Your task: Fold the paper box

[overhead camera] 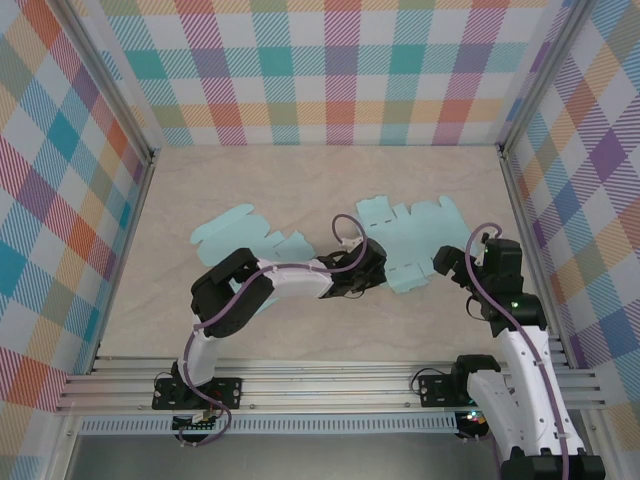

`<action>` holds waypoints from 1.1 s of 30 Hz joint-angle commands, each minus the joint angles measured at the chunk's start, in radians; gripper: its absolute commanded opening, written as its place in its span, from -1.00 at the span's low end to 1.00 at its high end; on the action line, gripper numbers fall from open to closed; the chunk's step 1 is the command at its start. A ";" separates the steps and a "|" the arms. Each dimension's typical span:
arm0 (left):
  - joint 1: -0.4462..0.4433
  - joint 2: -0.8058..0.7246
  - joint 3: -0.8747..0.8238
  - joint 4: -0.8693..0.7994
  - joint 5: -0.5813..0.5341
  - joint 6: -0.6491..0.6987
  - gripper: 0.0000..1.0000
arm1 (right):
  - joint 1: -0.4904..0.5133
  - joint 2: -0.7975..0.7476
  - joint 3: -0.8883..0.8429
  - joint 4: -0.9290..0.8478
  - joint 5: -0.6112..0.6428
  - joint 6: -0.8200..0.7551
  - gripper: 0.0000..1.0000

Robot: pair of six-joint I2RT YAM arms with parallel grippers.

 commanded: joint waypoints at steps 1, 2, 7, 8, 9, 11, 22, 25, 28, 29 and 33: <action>0.014 -0.038 0.030 -0.138 -0.078 0.181 -1.00 | 0.005 -0.022 -0.017 0.018 -0.063 -0.022 0.99; 0.016 -0.054 0.041 -0.161 -0.085 0.240 -1.00 | 0.005 -0.027 -0.021 0.028 -0.083 -0.022 0.99; 0.030 -0.140 0.109 -0.326 -0.118 0.647 -1.00 | 0.006 -0.037 -0.038 0.097 -0.222 -0.023 0.99; 0.036 -0.155 0.119 -0.363 -0.115 0.721 -1.00 | 0.006 -0.033 -0.040 0.111 -0.244 -0.022 0.99; 0.045 -0.176 0.130 -0.394 -0.116 0.798 -1.00 | 0.005 -0.026 -0.041 0.131 -0.267 -0.023 0.99; 0.058 -0.217 0.129 -0.434 -0.111 0.954 -1.00 | 0.005 -0.004 -0.041 0.164 -0.299 -0.021 1.00; 0.212 -0.374 0.114 -0.582 0.147 1.579 -1.00 | 0.006 0.253 0.079 0.299 -0.380 -0.071 1.00; 0.264 -0.373 0.148 -0.629 0.205 1.693 -1.00 | 0.007 0.319 0.151 0.274 -0.395 -0.122 0.99; 0.307 -0.361 0.190 -0.668 0.257 1.795 -1.00 | 0.007 0.360 0.211 0.246 -0.400 -0.170 1.00; 0.316 -0.357 0.203 -0.677 0.269 1.823 -1.00 | 0.006 0.368 0.223 0.245 -0.400 -0.179 0.99; 0.329 -0.330 0.239 -0.676 0.280 1.925 -1.00 | 0.006 0.391 0.262 0.247 -0.428 -0.175 0.87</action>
